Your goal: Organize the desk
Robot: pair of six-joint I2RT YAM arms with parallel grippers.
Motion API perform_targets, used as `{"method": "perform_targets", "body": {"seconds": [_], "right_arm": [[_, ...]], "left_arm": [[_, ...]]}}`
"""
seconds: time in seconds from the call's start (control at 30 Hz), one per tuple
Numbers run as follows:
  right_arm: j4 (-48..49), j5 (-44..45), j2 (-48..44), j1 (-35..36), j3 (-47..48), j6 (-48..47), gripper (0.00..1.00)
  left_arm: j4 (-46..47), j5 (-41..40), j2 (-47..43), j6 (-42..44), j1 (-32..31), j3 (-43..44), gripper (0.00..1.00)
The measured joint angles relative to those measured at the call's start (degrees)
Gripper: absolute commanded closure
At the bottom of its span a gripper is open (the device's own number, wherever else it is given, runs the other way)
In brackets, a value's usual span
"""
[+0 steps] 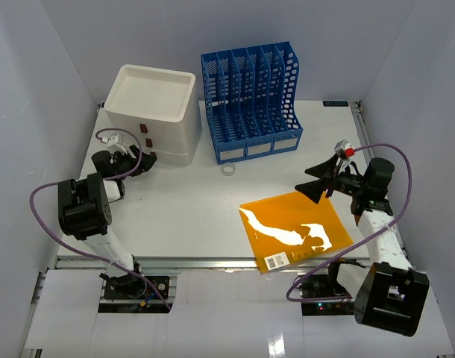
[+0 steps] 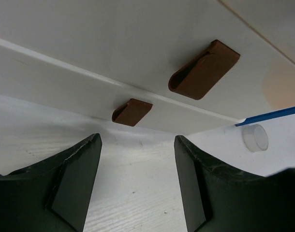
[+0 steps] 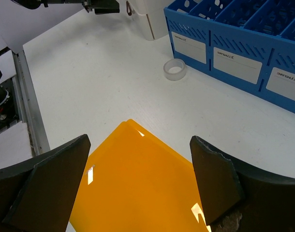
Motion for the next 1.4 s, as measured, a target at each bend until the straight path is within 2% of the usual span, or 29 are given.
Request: {"method": "perform_targets", "body": {"seconds": [0.53, 0.9, 0.97, 1.07, 1.4], "right_arm": [[0.00, -0.41, 0.81, -0.95, 0.00, 0.00, 0.10], [0.00, -0.68, 1.34, -1.24, 0.00, 0.02, 0.10], [0.00, -0.79, 1.34, -1.26, 0.00, 0.02, 0.10], [0.00, -0.86, 1.34, -1.41, 0.00, 0.02, 0.10], [0.00, -1.24, 1.34, -1.57, 0.00, 0.02, 0.10]], "left_arm": [[2.47, 1.03, 6.04, -0.85, -0.79, 6.26, 0.44], [1.84, 1.75, 7.88, -1.55, -1.11, 7.06, 0.46], [1.35, 1.78, 7.94, -1.53, -1.24, 7.27, 0.50], [0.75, 2.34, 8.25, -1.66, -1.35, 7.66, 0.63], [-0.27, 2.81, 8.47, -2.48, -1.31, 8.11, 0.87]]}}
